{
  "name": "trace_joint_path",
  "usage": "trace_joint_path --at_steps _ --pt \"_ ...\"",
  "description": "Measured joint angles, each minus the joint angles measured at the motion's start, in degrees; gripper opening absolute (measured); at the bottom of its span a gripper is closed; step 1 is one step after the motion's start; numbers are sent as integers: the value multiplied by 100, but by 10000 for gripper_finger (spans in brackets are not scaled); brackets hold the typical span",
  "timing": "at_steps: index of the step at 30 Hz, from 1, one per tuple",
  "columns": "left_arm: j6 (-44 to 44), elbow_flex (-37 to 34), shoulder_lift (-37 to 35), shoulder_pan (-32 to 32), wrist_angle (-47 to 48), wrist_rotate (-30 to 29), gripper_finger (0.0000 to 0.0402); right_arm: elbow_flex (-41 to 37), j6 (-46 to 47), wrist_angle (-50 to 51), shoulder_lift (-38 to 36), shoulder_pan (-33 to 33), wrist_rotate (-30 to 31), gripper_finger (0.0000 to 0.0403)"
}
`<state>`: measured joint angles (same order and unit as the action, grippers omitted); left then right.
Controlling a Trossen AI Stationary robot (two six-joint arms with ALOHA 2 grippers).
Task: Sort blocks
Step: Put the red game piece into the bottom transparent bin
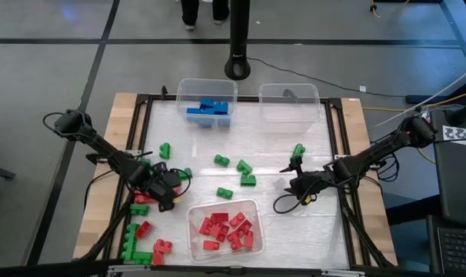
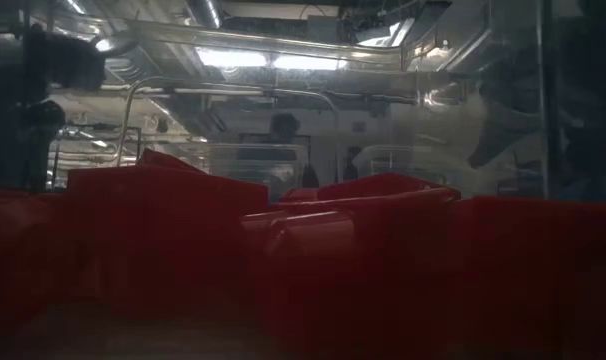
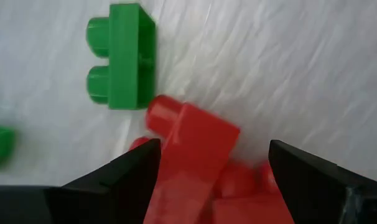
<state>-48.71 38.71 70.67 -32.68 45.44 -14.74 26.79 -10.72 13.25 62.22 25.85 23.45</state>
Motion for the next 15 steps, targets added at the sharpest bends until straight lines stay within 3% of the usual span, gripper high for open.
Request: trace_joint_path --at_steps 15 --pt "722 -731 -11 19 -500 -330 288 0 313 -21 0 0 -7 351"
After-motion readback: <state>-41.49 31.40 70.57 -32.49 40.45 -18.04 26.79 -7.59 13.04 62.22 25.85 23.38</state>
